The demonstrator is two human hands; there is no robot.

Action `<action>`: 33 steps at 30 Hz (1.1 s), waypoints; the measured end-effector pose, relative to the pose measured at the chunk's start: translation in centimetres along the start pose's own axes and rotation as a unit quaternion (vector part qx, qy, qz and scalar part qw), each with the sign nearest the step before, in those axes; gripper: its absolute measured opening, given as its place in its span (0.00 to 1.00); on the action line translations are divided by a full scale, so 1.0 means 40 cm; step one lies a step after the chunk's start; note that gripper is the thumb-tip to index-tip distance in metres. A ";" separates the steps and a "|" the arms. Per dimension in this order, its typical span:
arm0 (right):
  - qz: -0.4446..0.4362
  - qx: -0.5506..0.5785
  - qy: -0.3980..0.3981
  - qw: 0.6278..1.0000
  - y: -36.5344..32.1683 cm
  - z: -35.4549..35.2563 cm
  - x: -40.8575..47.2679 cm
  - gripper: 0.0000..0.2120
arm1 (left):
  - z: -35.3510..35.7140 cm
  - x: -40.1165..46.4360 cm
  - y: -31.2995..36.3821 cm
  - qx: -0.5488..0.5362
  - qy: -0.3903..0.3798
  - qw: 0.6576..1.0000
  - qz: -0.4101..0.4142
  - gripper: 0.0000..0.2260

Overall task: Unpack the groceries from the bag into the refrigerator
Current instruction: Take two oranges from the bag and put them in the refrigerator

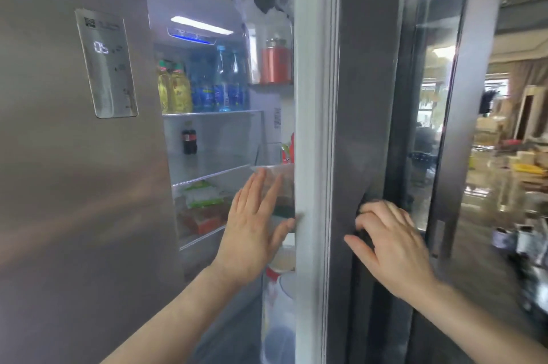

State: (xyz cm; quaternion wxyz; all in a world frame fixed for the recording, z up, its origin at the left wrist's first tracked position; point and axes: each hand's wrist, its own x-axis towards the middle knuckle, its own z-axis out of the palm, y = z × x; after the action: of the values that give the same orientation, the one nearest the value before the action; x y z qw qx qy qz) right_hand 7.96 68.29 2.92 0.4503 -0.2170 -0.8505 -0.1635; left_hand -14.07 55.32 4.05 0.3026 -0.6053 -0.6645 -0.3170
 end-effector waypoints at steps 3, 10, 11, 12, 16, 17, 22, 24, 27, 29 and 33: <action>0.046 0.042 0.066 0.996 -0.007 -0.056 -0.011 0.15 | 0.028 0.005 0.055 -0.041 0.006 0.999 0.025 0.30; -0.028 -0.036 0.053 0.998 -0.010 -0.077 0.008 0.25 | 0.102 0.029 0.175 -0.128 0.018 0.988 0.078 0.27; -0.029 -0.050 0.035 0.998 0.001 -0.075 0.011 0.25 | 0.111 0.036 0.186 -0.143 0.016 0.986 0.085 0.25; -0.027 -0.062 0.012 0.998 0.016 -0.073 0.013 0.25 | 0.119 0.043 0.198 -0.164 0.012 0.982 0.091 0.24; -0.003 -0.073 -0.057 0.996 0.086 -0.065 -0.001 0.26 | 0.124 0.074 0.247 -0.266 -0.010 0.955 0.133 0.19; 0.006 -0.066 -0.062 0.996 0.106 -0.065 -0.009 0.26 | 0.129 0.082 0.256 -0.276 -0.005 0.950 0.145 0.17; 0.027 -0.035 -0.071 0.996 0.215 -0.081 -0.038 0.30 | 0.193 0.152 0.271 -0.298 0.060 0.949 0.079 0.15; 0.032 -0.025 -0.076 0.996 0.258 -0.088 -0.043 0.31 | 0.236 0.197 0.252 -0.270 0.075 0.959 0.042 0.18; 0.052 0.015 -0.086 0.995 0.318 -0.093 -0.052 0.34 | 0.302 0.265 0.210 -0.196 0.069 0.978 -0.002 0.21; 0.070 0.039 -0.086 0.993 0.350 -0.089 -0.053 0.35 | 0.339 0.303 0.189 -0.125 0.047 0.991 -0.010 0.23; 0.101 0.060 -0.075 0.990 0.411 -0.077 -0.041 0.33 | 0.388 0.367 0.190 -0.055 0.014 0.998 0.030 0.18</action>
State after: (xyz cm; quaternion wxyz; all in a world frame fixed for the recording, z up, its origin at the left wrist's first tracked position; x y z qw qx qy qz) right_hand 19.41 80.47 4.60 0.4118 -0.2858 -0.8639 -0.0488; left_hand -8.00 77.05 6.43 0.2877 -0.6362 -0.6234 -0.3520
